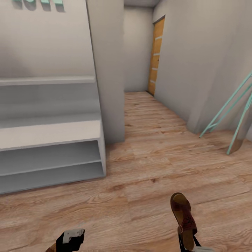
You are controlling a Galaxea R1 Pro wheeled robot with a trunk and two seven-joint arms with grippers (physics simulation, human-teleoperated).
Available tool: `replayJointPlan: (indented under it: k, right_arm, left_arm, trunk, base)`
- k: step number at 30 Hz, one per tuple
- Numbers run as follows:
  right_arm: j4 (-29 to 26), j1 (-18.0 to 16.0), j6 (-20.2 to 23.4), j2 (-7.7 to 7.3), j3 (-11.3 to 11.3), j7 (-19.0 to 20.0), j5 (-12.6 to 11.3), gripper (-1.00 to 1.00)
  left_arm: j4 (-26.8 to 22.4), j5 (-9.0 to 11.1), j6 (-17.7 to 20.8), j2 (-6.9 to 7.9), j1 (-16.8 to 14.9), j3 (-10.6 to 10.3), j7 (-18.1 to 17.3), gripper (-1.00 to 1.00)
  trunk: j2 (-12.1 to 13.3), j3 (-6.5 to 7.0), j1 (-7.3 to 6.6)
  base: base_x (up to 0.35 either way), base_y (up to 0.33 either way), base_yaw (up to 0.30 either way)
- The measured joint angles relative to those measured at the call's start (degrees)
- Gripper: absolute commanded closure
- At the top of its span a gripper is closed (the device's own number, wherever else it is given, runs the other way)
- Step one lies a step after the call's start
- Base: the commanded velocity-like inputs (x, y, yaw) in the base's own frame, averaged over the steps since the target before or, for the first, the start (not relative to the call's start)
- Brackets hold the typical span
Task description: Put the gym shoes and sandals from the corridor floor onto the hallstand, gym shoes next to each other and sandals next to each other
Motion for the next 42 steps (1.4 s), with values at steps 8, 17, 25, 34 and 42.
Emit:
replayJointPlan:
  k: [8,17,25,34,42]
  right_arm:
    - [0.00,0.00,0.01,-0.01,0.02,0.00,0.01,1.00]
    - [0.00,0.00,-0.01,0.01,0.01,0.00,0.01,1.00]
    - [0.00,0.00,-0.01,-0.06,0.00,0.00,0.00,1.00]
    - [0.00,0.00,-0.01,-0.01,-0.01,0.00,0.01,1.00]
    - [0.00,0.00,0.01,0.01,0.02,0.00,0.05,1.00]
  left_arm:
    - [-0.01,0.00,0.07,0.00,0.00,0.01,-0.01,-1.00]
    - [0.01,0.00,0.08,0.00,0.00,-0.01,0.05,-1.00]
    - [0.03,0.00,0.08,0.00,0.00,-0.01,0.06,-1.00]
    - [0.08,0.00,0.04,0.00,0.00,-0.01,0.04,-1.00]
    - [0.06,0.00,0.05,0.00,0.00,0.01,0.04,-1.00]
  trunk:
    - [0.00,0.45,0.01]
    - [0.00,0.97,-0.01]
    - [0.00,1.42,-0.01]
    - [0.00,1.94,-0.01]
    - [0.00,2.39,-0.01]
  base:
    - [-0.201,0.204,0.217]
    - [-0.085,0.110,0.217]
    - [-0.002,0.002,0.217]
    - [0.000,0.001,0.217]
    - [0.000,0.117,0.217]
